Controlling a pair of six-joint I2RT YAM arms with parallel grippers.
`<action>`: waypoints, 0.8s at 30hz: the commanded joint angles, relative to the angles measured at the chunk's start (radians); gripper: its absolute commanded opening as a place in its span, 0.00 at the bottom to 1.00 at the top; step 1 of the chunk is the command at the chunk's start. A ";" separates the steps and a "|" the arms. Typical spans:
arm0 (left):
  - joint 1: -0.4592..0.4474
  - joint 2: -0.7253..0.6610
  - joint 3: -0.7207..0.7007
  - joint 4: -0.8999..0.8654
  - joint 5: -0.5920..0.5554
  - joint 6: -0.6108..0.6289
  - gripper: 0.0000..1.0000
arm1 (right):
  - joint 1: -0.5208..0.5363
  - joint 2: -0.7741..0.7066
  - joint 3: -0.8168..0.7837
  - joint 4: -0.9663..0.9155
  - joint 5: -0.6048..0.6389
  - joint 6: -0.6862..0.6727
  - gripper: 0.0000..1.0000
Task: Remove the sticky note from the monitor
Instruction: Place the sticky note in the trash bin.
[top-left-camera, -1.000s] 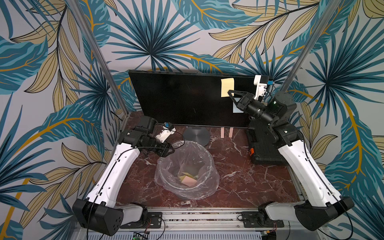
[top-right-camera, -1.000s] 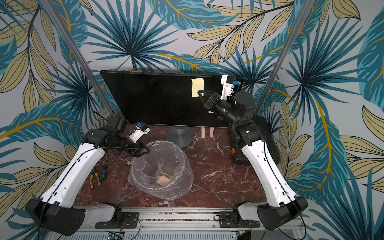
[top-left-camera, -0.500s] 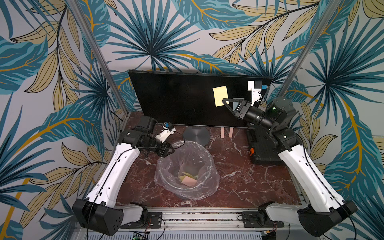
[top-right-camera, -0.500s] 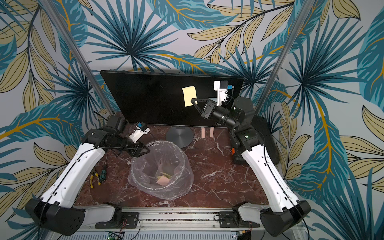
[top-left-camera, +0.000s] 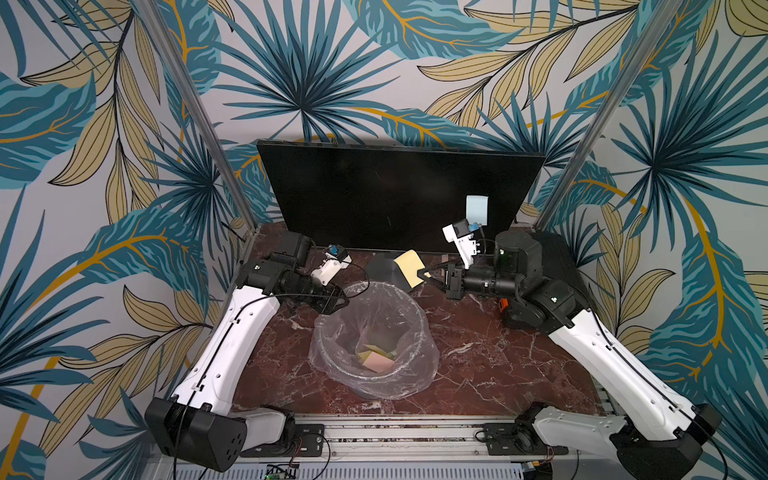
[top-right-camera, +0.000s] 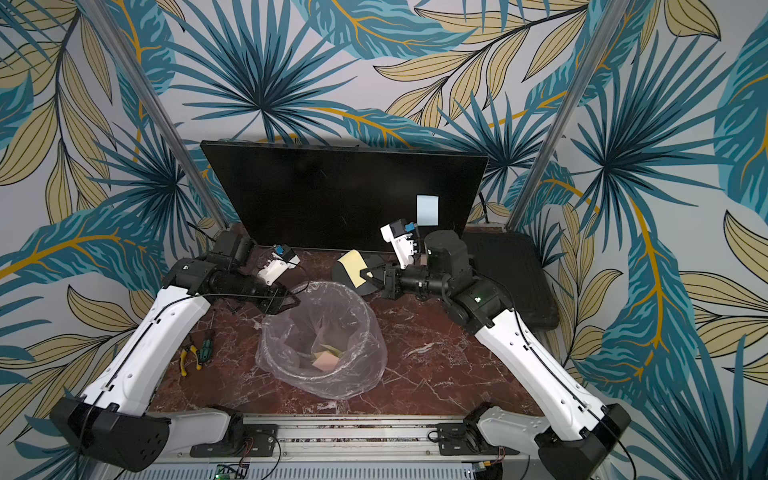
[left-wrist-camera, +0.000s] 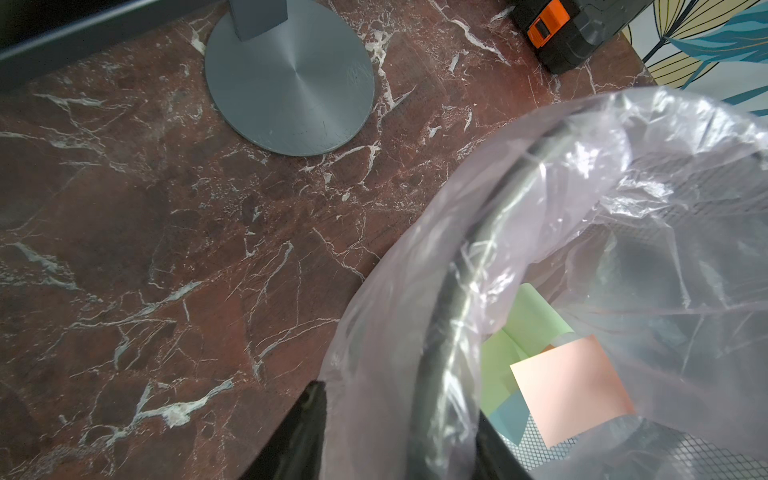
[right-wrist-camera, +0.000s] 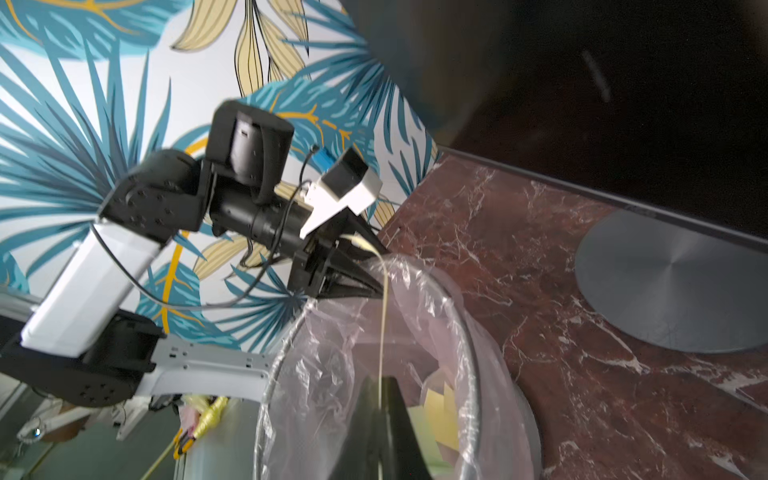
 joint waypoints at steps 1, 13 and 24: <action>-0.003 0.003 -0.016 0.011 -0.001 0.005 0.49 | 0.078 0.022 0.013 -0.153 0.064 -0.144 0.00; -0.003 0.010 -0.015 0.010 -0.006 0.003 0.49 | 0.284 0.188 0.094 -0.274 0.088 -0.291 0.00; -0.003 0.014 -0.013 0.007 -0.002 0.004 0.49 | 0.300 0.173 0.090 -0.196 0.111 -0.277 0.42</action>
